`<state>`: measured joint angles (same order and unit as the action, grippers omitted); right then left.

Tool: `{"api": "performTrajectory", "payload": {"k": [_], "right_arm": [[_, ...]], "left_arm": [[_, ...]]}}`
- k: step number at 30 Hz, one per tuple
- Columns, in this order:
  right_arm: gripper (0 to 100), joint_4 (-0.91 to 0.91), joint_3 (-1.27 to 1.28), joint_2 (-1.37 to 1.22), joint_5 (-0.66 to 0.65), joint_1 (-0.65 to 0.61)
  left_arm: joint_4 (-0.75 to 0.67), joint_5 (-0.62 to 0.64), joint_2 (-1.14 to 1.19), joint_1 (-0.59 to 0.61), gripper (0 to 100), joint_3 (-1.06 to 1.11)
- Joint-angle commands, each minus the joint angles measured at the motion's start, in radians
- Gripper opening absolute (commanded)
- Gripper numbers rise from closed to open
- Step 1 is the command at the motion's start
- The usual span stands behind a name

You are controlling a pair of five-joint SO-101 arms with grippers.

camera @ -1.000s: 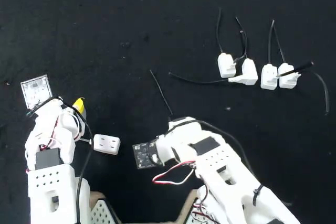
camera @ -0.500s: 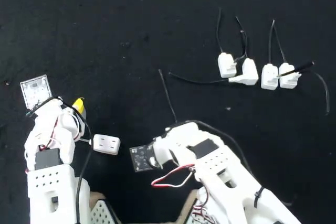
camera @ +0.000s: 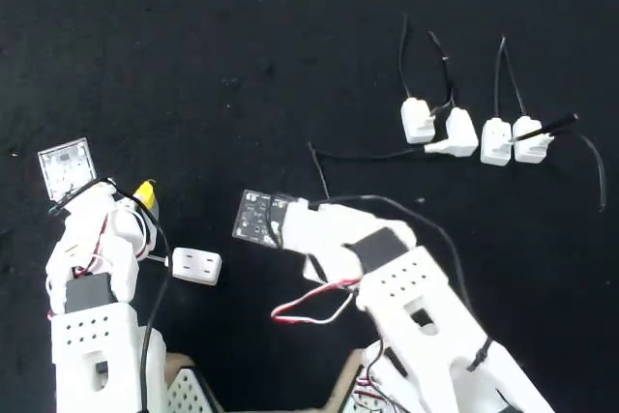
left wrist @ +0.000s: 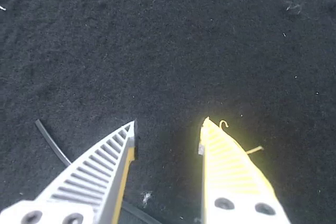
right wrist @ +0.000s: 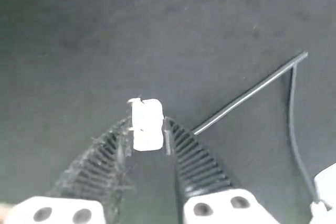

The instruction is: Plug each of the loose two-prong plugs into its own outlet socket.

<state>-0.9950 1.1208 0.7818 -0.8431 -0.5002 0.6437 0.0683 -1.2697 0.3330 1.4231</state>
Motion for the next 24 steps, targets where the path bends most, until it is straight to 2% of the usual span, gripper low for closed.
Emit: {"api": "performTrajectory", "payload": {"k": [1,5,10,13,18,21,24], "right_arm": [[1.1,-0.391,-0.226,0.012,0.020,0.002],[1.1,-0.523,-0.308,0.010,0.023,0.000],[1.1,-0.512,-0.255,0.004,0.018,-0.003],[1.1,-0.373,-0.128,0.004,0.017,-0.005],[1.1,-0.005,0.120,0.004,0.025,-0.029],[2.5,0.083,0.182,0.002,0.117,-0.091],[9.7,0.094,0.186,0.002,0.193,-0.140]], "left_arm": [[-0.015,0.009,-0.011,0.008,20,-0.008],[-0.015,0.009,-0.011,0.008,20,-0.008],[-0.015,0.009,-0.011,0.008,20,-0.008],[-0.015,0.009,-0.011,0.008,20,-0.008],[-0.015,0.009,-0.011,0.008,20,-0.008],[-0.015,0.009,-0.011,0.008,20,-0.008],[-0.018,0.009,-0.011,0.008,20,-0.008]]}}
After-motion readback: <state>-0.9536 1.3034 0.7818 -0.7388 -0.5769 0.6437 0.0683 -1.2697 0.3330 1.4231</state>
